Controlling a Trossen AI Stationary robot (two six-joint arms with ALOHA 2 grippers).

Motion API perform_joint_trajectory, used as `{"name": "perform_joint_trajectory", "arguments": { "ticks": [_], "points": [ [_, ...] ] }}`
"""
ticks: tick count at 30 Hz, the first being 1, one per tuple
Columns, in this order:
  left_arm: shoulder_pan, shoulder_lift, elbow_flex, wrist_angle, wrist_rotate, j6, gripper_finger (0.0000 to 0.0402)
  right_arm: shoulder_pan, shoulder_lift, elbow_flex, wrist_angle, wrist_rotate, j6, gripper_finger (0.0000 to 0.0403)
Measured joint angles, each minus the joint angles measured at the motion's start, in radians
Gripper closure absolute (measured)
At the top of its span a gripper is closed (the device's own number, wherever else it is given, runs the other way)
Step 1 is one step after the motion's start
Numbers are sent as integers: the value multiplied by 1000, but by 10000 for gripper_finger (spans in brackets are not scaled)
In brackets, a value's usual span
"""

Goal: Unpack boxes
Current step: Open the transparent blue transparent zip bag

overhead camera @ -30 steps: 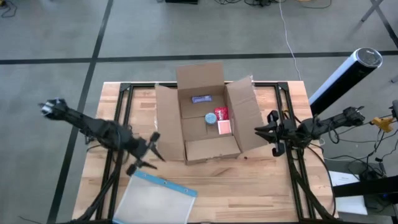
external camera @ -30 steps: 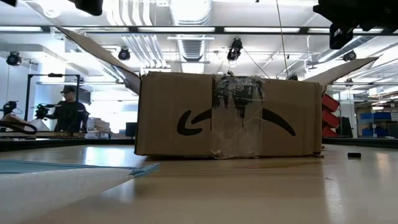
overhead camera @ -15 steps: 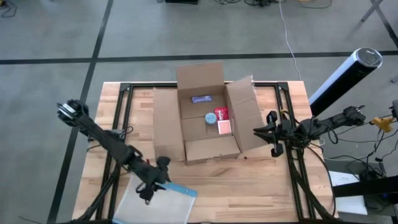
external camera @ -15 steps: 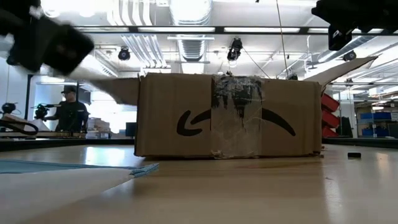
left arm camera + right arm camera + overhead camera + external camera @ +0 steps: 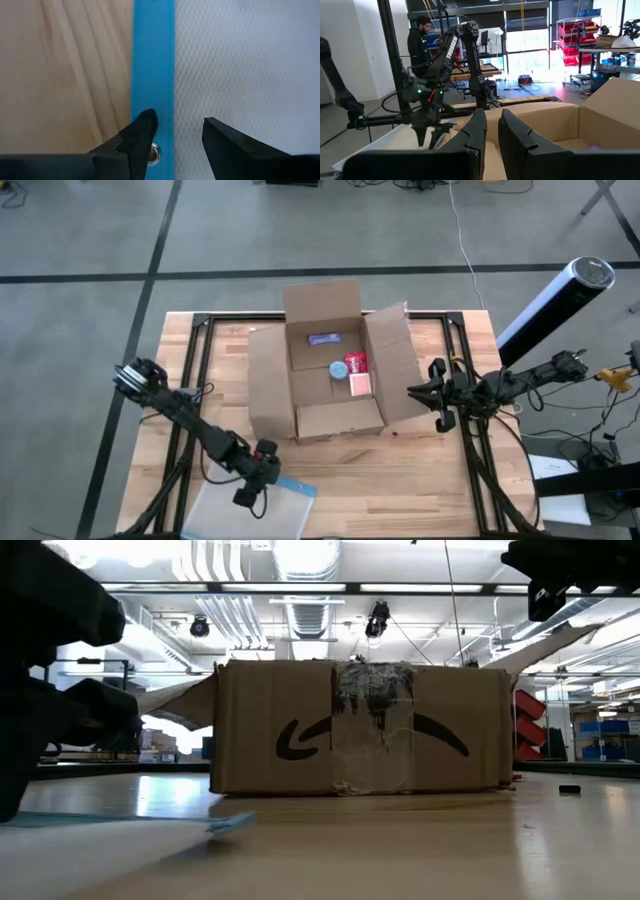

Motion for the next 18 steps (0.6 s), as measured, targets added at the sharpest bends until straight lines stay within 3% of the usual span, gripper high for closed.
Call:
{"name": "perform_joint_trajectory", "arguments": {
  "ticks": [4,13,18],
  "points": [
    [1,21,2,-21,-78,12,246,0,0,0,-3,20,0,376],
    [15,-54,-10,-217,-495,27,246,0,0,0,-4,25,3,379],
    [19,-136,-9,-283,-490,28,246,0,0,0,-3,25,1,378]
  ]
}}
